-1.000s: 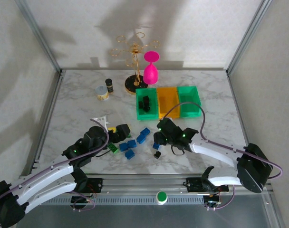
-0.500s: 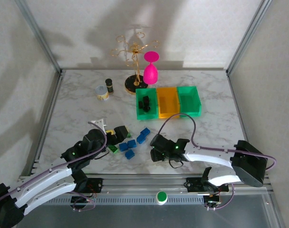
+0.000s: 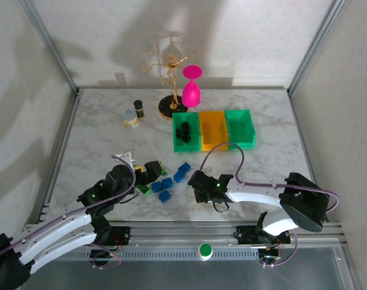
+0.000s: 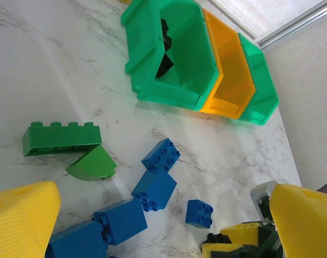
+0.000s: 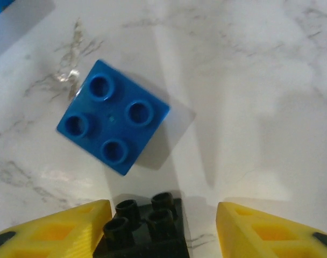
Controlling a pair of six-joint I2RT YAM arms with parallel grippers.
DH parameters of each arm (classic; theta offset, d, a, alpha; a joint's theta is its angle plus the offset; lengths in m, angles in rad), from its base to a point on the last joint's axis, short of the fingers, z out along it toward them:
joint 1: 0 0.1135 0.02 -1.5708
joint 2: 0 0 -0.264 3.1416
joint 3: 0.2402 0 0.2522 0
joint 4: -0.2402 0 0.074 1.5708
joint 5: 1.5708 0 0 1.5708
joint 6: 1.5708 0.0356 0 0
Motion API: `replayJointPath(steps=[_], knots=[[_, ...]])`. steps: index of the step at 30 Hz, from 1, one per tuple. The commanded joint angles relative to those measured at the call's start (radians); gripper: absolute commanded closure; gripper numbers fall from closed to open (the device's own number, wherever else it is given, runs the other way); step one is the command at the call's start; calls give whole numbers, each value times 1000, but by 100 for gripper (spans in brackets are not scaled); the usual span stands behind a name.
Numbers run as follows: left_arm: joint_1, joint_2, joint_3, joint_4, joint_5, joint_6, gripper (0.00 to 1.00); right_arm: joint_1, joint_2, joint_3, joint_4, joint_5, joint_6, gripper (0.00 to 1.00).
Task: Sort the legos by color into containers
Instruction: Pick up the lego from the bottom-center of the table.
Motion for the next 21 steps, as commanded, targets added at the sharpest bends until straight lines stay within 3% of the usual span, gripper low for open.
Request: replayJointPath(steps=[1, 21], knots=[[-8, -3, -2, -15, -28, 7, 0, -24, -12, 13, -47, 33, -13, 48], [-8, -30, -5, -28, -41, 9, 0, -25, -61, 54, -90, 26, -7, 69]])
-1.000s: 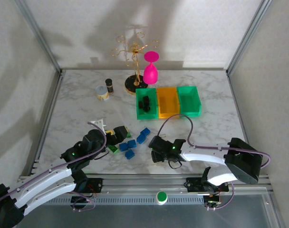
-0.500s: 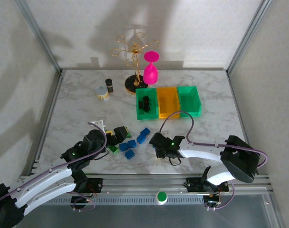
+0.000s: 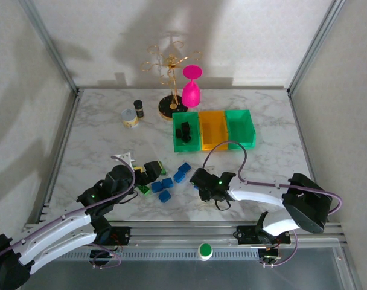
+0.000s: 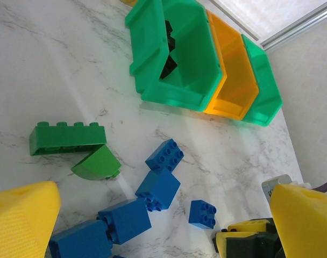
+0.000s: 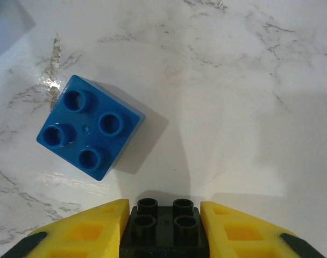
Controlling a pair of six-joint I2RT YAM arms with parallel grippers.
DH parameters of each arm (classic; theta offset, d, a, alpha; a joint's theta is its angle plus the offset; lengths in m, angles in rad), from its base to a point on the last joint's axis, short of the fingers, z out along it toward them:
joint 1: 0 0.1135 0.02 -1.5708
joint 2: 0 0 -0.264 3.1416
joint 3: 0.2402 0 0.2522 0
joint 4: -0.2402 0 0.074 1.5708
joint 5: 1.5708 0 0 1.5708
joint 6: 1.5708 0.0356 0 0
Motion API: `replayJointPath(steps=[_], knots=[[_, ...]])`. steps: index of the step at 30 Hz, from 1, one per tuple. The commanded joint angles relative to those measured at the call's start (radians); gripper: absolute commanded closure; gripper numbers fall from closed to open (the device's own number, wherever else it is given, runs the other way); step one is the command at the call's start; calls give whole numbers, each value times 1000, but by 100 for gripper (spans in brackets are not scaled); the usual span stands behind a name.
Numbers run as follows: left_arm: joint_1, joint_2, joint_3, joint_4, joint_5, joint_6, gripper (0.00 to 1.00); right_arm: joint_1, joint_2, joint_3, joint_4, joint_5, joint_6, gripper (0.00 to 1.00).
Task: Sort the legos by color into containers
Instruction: Pick up the lego from the bottom-center of the table, then place the lego in the container.
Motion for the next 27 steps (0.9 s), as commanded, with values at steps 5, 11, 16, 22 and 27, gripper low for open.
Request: replayJointPath(steps=[5, 11, 16, 22, 27], knots=[[-8, -10, 9, -3, -29, 18, 0, -18, -87, 109, -94, 45, -6, 69], [1, 56, 74, 29, -24, 67, 0, -114, -57, 269, -87, 57, -112, 68], [24, 137, 133, 59, -9, 98, 0, -200, 70, 427, -9, 68, -209, 68], [115, 173, 158, 97, 53, 107, 0, -296, 278, 607, 110, 43, -294, 69], [185, 193, 170, 114, 79, 124, 0, -337, 427, 721, 177, 34, -340, 68]])
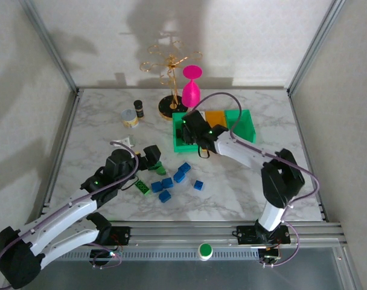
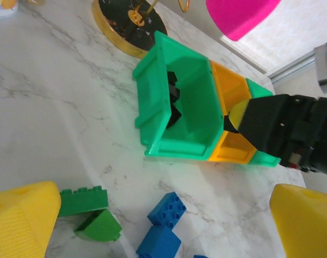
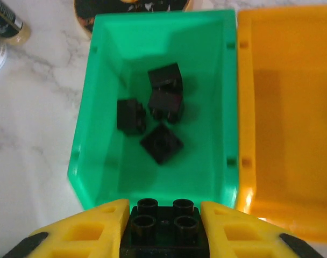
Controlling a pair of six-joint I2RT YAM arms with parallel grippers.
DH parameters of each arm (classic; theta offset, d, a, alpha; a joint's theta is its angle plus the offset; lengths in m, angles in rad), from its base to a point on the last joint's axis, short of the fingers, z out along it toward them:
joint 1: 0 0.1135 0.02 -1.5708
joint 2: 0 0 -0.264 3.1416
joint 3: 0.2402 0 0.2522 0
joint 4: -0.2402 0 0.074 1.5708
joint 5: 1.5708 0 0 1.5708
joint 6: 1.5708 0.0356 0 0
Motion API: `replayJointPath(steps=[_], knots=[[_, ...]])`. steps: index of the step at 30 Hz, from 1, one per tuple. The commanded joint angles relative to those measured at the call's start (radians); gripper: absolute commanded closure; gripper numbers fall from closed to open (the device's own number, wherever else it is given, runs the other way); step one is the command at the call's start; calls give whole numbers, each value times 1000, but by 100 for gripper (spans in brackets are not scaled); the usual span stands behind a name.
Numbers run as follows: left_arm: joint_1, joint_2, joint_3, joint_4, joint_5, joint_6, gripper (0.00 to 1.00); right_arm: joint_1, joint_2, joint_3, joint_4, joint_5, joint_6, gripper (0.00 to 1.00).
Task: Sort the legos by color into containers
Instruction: Place the lego in the container.
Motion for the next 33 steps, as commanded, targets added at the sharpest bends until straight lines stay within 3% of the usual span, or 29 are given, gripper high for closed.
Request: replayJointPath(steps=[1, 10, 19, 28, 33], knots=[[36, 11, 32, 41, 43, 32, 0, -22, 84, 82, 60, -12, -56, 68], [83, 37, 22, 64, 57, 38, 0, -48, 257, 196, 85, -16, -93, 68], [102, 37, 13, 65, 67, 43, 0, -50, 333, 242, 93, 6, -120, 64], [107, 23, 18, 56, 72, 46, 0, -49, 291, 234, 94, -5, -128, 54], [107, 12, 27, 40, 76, 51, 0, -49, 218, 204, 100, -22, -125, 53]])
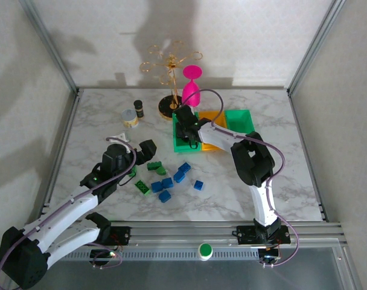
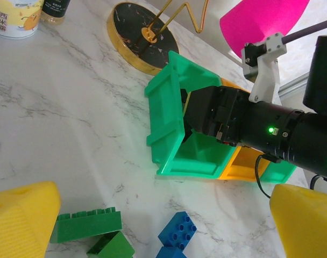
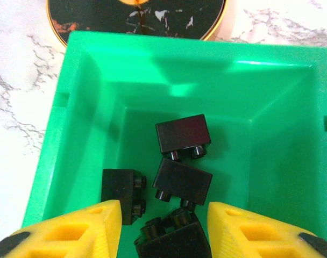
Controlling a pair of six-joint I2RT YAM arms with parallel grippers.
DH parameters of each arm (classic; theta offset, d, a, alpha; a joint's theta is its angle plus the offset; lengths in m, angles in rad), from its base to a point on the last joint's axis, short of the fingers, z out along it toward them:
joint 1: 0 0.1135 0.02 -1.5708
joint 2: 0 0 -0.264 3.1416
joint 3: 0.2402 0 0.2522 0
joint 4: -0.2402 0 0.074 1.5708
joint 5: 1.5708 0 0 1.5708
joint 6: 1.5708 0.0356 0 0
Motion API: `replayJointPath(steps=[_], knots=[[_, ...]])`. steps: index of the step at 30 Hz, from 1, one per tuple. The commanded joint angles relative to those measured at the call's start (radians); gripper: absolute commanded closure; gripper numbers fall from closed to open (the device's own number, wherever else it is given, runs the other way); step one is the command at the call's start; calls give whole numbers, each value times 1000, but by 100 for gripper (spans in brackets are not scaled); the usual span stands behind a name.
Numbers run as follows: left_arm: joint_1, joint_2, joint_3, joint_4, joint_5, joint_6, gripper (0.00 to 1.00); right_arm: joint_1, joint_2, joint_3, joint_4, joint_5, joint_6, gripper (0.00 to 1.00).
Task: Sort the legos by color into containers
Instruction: Place the lego in the container, then pick up the lego from the bottom-center of the table.
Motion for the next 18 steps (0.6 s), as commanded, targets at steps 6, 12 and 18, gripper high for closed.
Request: replayJointPath(steps=[6, 12, 18], knots=[[7, -54, 26, -16, 30, 20, 0, 4, -197, -65, -2, -24, 11, 53], [-36, -72, 8, -35, 60, 13, 0, 34, -379, -244, -30, -39, 92, 48], [-149, -123, -29, -59, -7, 2, 0, 116, -545, -448, -154, 13, 226, 41]])
